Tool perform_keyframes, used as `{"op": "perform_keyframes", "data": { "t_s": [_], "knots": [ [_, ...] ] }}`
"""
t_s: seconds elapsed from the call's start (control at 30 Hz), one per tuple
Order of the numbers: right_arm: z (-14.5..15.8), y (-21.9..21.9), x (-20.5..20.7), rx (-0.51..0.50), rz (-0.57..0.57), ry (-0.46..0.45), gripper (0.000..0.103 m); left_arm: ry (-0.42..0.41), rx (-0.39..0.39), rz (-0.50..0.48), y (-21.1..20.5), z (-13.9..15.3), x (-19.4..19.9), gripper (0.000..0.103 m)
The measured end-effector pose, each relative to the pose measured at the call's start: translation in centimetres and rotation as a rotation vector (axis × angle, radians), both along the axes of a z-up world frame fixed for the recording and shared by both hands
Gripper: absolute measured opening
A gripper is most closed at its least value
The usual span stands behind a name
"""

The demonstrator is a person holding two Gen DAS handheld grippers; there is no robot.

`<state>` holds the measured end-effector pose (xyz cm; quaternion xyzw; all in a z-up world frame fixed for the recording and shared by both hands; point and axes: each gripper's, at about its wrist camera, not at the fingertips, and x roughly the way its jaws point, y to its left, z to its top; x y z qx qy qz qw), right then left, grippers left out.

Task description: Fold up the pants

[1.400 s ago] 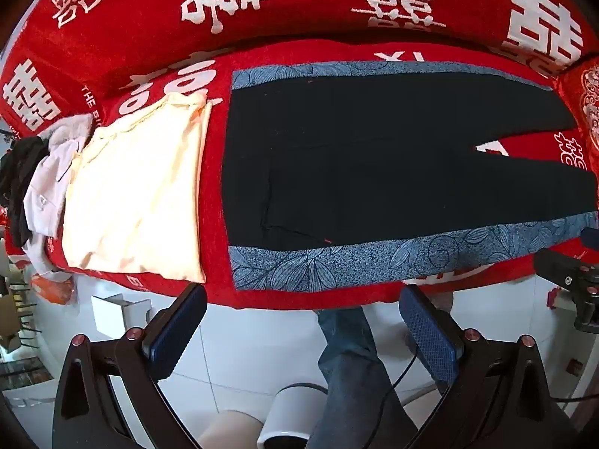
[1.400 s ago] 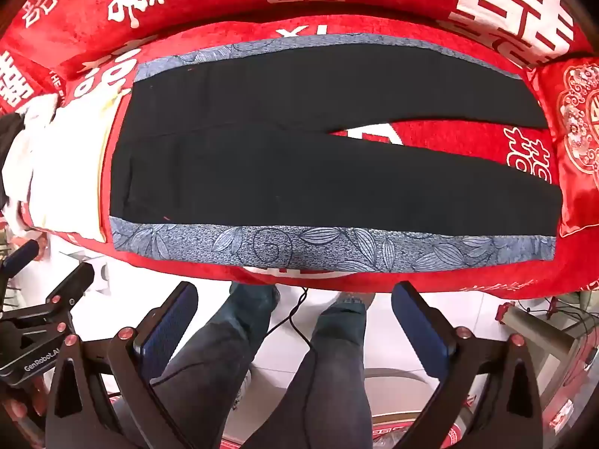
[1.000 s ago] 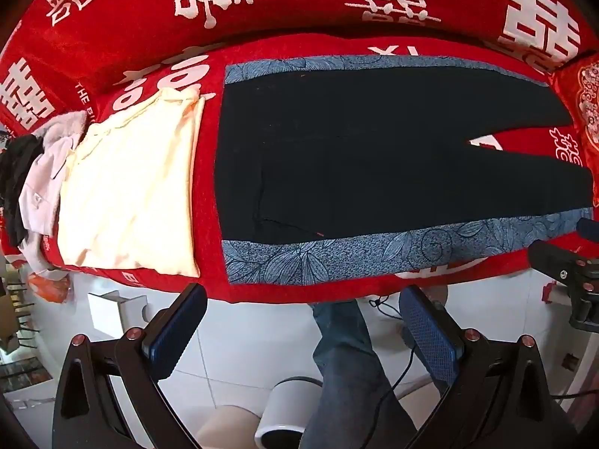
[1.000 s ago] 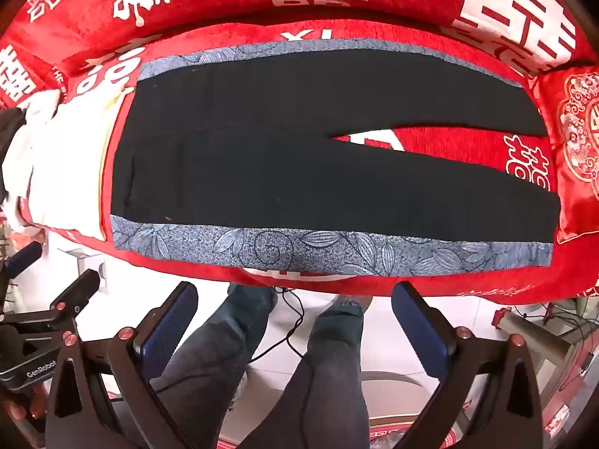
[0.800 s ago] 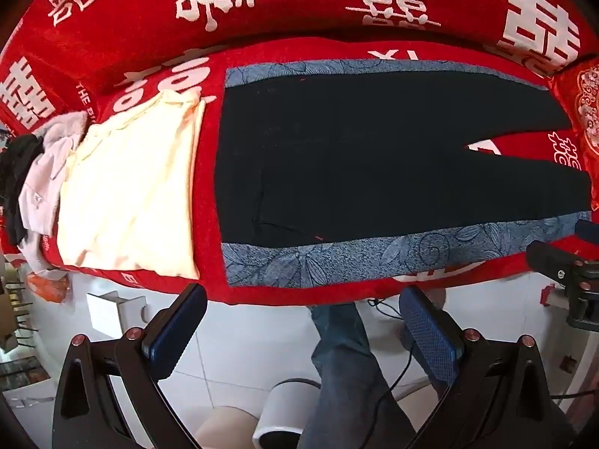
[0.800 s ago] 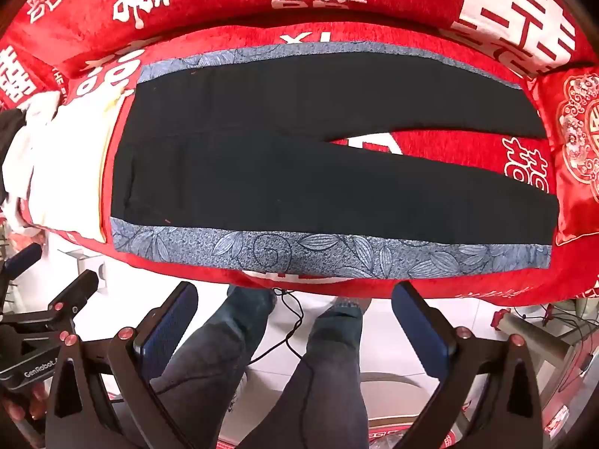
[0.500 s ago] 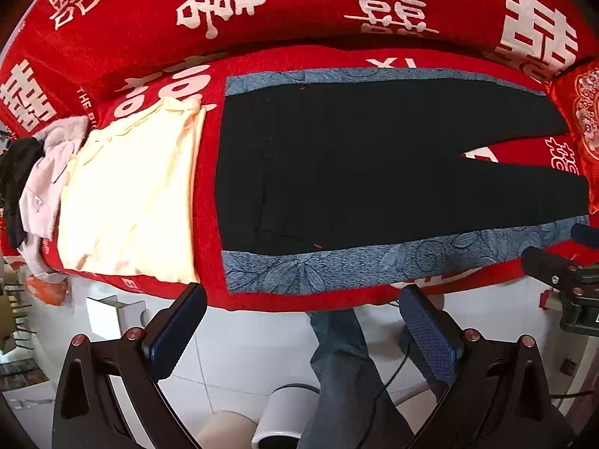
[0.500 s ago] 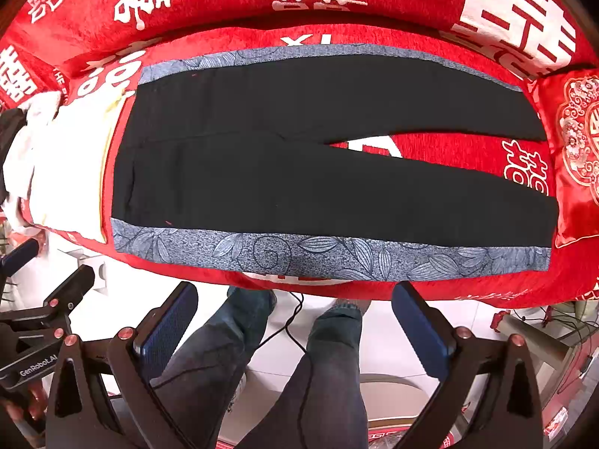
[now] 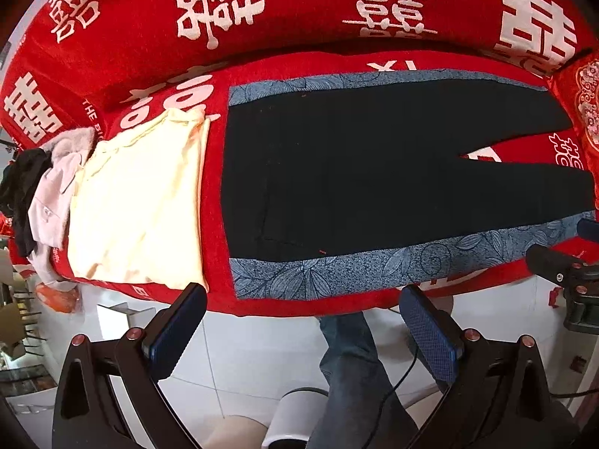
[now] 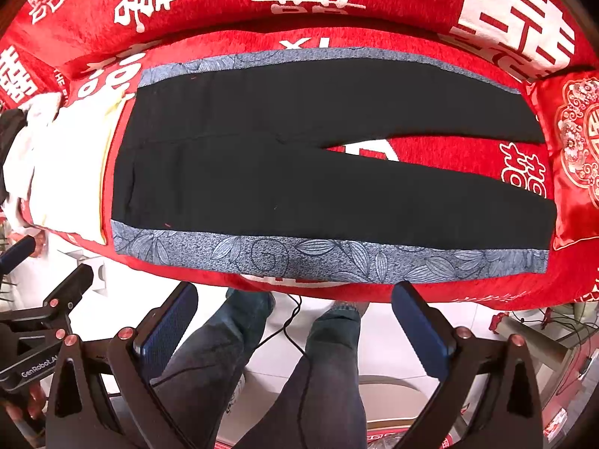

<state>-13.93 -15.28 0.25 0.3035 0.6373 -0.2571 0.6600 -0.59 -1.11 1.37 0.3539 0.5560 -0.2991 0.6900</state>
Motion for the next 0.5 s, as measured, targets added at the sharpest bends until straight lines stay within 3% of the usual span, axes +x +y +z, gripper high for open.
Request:
{"op": "perform_keyframes", "data": {
  "t_s": [0.5],
  "knots": [
    [0.9, -1.4, -0.6, 0.0, 0.001, -0.013, 0.103, -0.025, -0.013, 0.0, -1.0, 0.8, -0.6, 0.103]
  ]
}}
